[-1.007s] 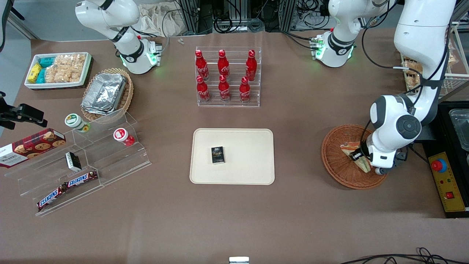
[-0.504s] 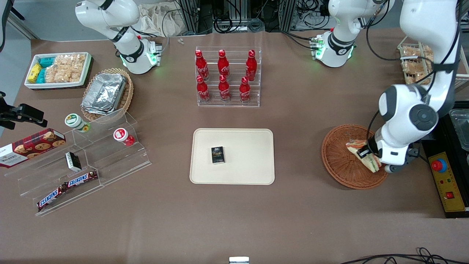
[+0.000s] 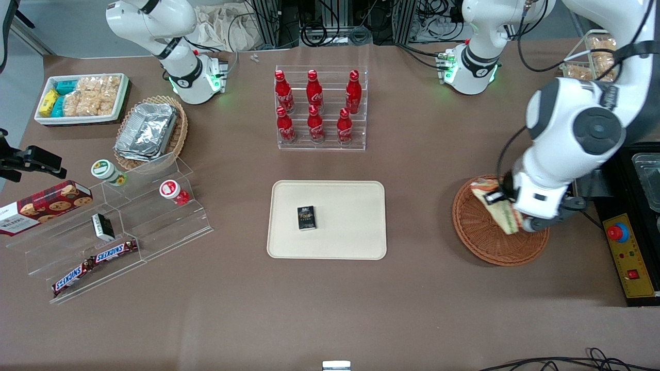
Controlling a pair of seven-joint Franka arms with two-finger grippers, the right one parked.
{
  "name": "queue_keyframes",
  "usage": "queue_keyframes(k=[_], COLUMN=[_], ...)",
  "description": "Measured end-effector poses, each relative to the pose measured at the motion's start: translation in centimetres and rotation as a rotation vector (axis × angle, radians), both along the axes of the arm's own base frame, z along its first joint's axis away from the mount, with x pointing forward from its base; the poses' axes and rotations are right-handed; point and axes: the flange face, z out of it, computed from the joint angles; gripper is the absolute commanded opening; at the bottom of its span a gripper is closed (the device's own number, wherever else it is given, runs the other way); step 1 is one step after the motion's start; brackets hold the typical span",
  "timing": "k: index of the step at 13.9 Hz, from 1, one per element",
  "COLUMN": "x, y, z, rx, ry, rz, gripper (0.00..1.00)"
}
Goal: Place sandwich from basket to tray
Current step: 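Carry the held sandwich with the left gripper over the cream tray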
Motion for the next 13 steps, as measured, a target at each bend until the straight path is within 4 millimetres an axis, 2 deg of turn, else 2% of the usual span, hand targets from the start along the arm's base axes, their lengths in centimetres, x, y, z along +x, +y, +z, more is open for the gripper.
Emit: queue_keyframes(k=[2, 4, 10, 13], x=[-1.3, -2.4, -4.7, -5.4], y=[-4.7, -8.2, -16.4, -19.4], z=[-0.7, -1.8, -5.7, -7.9], rx=[-0.019, -0.033, -0.079, -0.097], ry=[0.017, 0.042, 0.063, 0.05], rz=[-0.071, -0.135, -0.28, -0.33], gripper=[0.23, 0.23, 0.26, 0.26])
